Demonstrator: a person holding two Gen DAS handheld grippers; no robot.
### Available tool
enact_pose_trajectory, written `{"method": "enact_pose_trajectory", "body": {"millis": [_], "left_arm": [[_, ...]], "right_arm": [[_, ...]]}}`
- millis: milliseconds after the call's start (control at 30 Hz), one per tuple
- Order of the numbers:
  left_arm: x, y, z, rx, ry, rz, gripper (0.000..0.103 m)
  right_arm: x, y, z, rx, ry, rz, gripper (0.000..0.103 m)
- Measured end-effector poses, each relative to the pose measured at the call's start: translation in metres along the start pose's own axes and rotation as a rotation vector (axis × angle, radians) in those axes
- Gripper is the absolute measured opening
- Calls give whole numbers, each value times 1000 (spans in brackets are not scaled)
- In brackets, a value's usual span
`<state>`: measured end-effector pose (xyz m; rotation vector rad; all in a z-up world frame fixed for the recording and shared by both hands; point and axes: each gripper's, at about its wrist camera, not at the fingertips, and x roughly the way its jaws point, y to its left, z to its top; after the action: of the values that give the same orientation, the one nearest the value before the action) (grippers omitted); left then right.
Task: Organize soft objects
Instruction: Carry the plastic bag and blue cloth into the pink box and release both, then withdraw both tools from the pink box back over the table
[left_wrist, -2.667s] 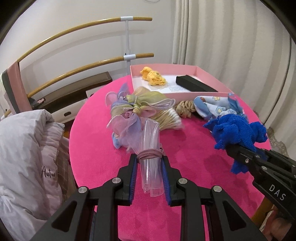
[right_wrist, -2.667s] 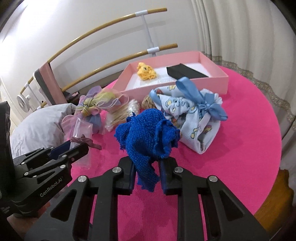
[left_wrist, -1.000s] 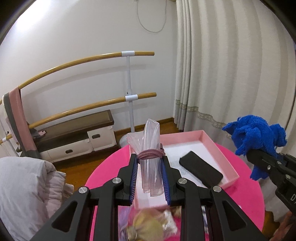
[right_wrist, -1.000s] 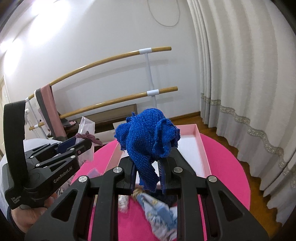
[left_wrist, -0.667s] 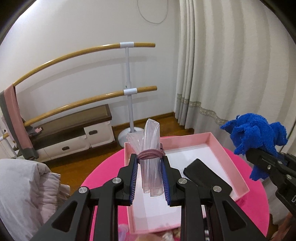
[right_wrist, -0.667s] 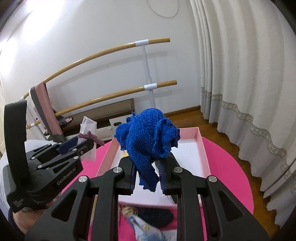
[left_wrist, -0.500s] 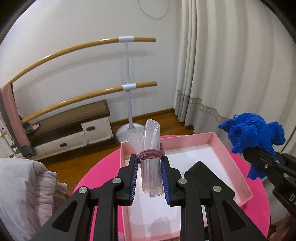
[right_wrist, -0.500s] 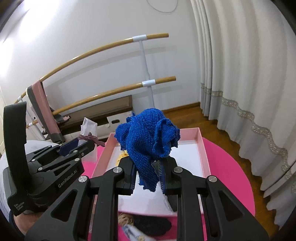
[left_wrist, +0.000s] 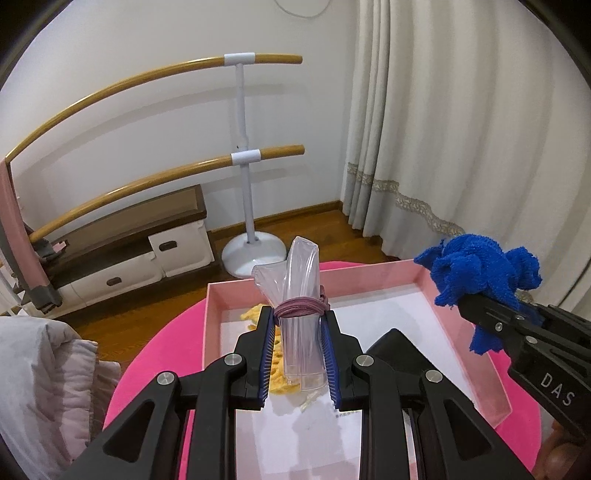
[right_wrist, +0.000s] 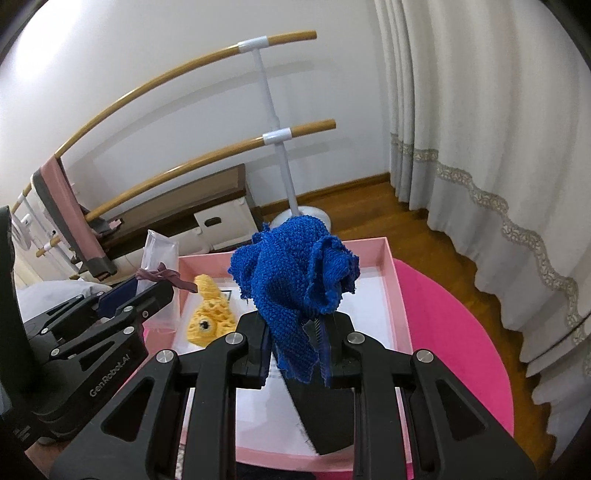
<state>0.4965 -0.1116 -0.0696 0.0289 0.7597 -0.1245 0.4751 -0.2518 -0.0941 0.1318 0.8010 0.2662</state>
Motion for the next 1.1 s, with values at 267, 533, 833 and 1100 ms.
{"method": "enact_pose_trajectory", "body": {"millis": [267,533,833,1100], "left_arm": [[33,1,8,-8,45,-22,27],[32,13,21,-13,-11,-14,93],[3,36,20,-39,-73,23,99],[-68,37,-54,-44,-142,57,103]], "right_arm": [[27,-17,7,28,56,-20,20],[34,-36,4,89,54,-31,79],[-7,-33,-6,122,-19,-33,103],[-66,-17,-31,116,-106,-25,103]]}}
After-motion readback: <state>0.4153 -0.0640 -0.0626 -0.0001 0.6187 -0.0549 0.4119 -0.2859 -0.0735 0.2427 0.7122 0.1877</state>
